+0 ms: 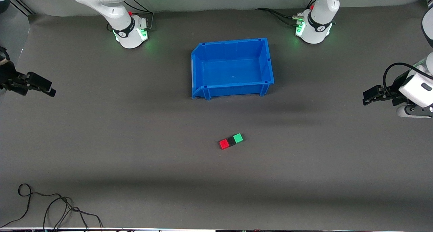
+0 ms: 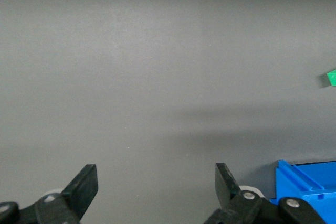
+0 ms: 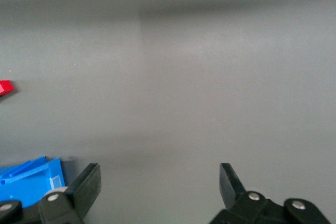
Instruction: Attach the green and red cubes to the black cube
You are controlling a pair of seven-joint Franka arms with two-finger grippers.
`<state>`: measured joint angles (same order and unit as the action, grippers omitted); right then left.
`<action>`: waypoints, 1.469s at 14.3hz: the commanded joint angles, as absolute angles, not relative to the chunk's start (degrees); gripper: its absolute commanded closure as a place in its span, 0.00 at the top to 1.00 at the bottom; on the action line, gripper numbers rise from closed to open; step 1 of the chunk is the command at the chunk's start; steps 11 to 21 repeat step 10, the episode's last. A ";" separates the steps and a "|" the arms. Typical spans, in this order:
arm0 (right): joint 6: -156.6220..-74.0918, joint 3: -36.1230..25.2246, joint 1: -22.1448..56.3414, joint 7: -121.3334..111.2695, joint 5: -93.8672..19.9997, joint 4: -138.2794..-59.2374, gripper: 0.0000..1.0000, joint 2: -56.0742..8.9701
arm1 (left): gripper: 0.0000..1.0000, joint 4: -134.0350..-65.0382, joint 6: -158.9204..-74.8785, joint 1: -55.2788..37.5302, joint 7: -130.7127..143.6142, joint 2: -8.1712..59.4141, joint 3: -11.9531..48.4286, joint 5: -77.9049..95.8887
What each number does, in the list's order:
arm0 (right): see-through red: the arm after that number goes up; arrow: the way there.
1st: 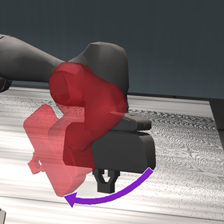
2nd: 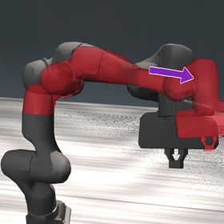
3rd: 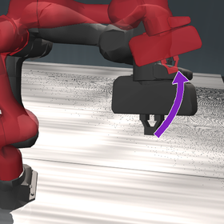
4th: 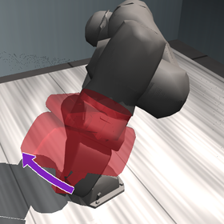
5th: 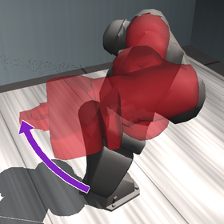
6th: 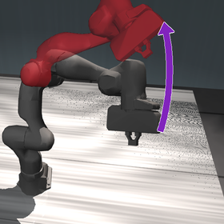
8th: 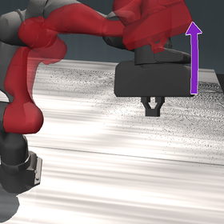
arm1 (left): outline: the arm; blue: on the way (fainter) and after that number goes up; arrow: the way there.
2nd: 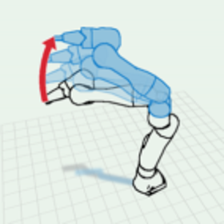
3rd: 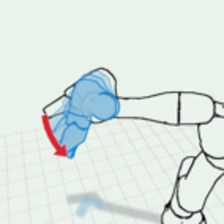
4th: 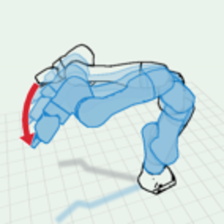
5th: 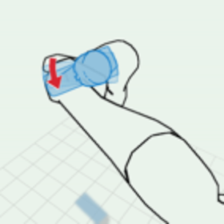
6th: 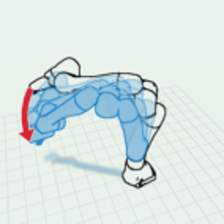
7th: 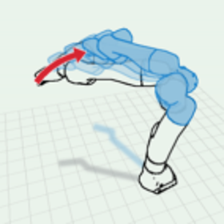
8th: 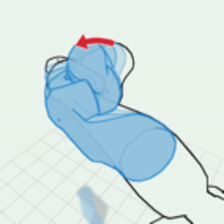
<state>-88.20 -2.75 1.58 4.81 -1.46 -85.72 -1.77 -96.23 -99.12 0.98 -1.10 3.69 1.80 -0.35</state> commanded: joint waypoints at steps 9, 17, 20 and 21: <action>-86.75 -1.49 0.88 4.92 0.44 -86.40 1.00 -1.14 | 0.99 -97.47 -97.91 -0.09 -0.44 2.55 1.49 -1.58; -86.66 -1.49 0.88 4.92 0.44 -86.40 1.00 -1.14 | 0.99 -97.47 -97.65 -0.17 -0.35 2.46 1.49 -1.41; -86.66 -1.49 0.88 4.92 0.44 -86.40 1.00 -1.14 | 0.99 -97.47 -97.65 -0.17 -0.35 2.46 1.49 -1.41; -86.66 -1.49 0.88 4.92 0.44 -86.40 1.00 -1.14 | 0.99 -97.47 -97.65 -0.17 -0.35 2.46 1.49 -1.41</action>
